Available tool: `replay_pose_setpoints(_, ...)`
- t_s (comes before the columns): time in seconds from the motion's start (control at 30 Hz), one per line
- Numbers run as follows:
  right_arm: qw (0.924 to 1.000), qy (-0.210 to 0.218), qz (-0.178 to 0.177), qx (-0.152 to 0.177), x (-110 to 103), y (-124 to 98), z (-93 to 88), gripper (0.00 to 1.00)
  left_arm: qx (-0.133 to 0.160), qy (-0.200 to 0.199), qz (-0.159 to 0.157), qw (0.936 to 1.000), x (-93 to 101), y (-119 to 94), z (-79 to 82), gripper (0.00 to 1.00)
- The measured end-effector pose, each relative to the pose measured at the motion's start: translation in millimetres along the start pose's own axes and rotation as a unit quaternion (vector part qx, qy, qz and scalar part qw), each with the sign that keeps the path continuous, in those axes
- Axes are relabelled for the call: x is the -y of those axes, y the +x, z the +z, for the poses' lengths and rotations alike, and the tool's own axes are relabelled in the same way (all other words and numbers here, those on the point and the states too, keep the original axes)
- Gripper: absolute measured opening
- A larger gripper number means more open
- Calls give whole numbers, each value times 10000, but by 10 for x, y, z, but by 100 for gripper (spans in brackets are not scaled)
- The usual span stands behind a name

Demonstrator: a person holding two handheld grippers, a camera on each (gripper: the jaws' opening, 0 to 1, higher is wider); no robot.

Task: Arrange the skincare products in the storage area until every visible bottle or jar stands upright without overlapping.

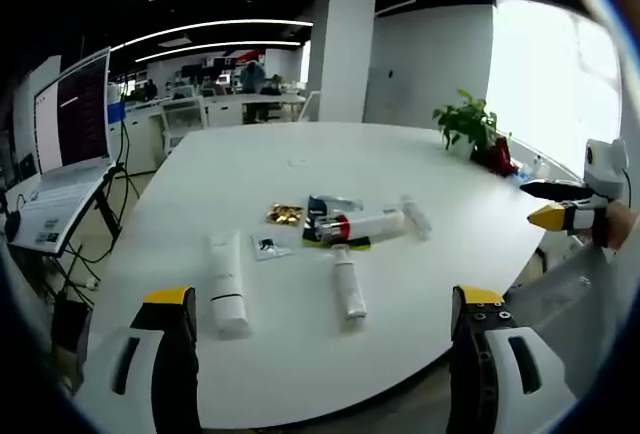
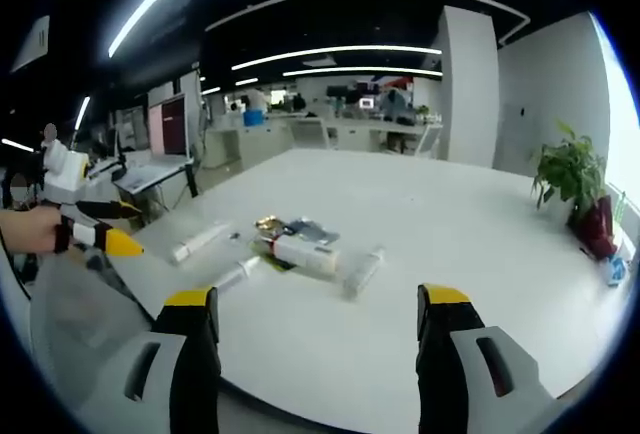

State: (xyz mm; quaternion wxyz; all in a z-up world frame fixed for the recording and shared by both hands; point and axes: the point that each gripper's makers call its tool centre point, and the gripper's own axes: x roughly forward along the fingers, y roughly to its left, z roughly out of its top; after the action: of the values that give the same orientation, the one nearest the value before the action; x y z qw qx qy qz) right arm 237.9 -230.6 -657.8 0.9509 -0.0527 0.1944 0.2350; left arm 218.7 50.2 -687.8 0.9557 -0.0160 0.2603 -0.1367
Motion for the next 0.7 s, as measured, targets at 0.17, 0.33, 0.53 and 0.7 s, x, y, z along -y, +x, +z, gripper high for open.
replay_pose_setpoints(0.17, 10000, 6, 32, 75, -8, -16, 30, 87, -22, 5, 10, 10000, -7, 3, -6, 99)
replay_pose_setpoints(0.33, 9999, -60, 115, 46, -48, -6, 20, 89, 1, 6, 59, 10000, -49, 11, -9, 99)
replay_pose_setpoints(0.53, 9999, 24, 9, 122, 10, -19, 45, 97, 5, 71, -49, 10000, -8, 13, -4, 99)
replay_pose_setpoints(0.7, 9995, 321, 0, 55, 73, -3, 12, 100, 75, -85, -242, 9996, 41, -3, 41, 99)
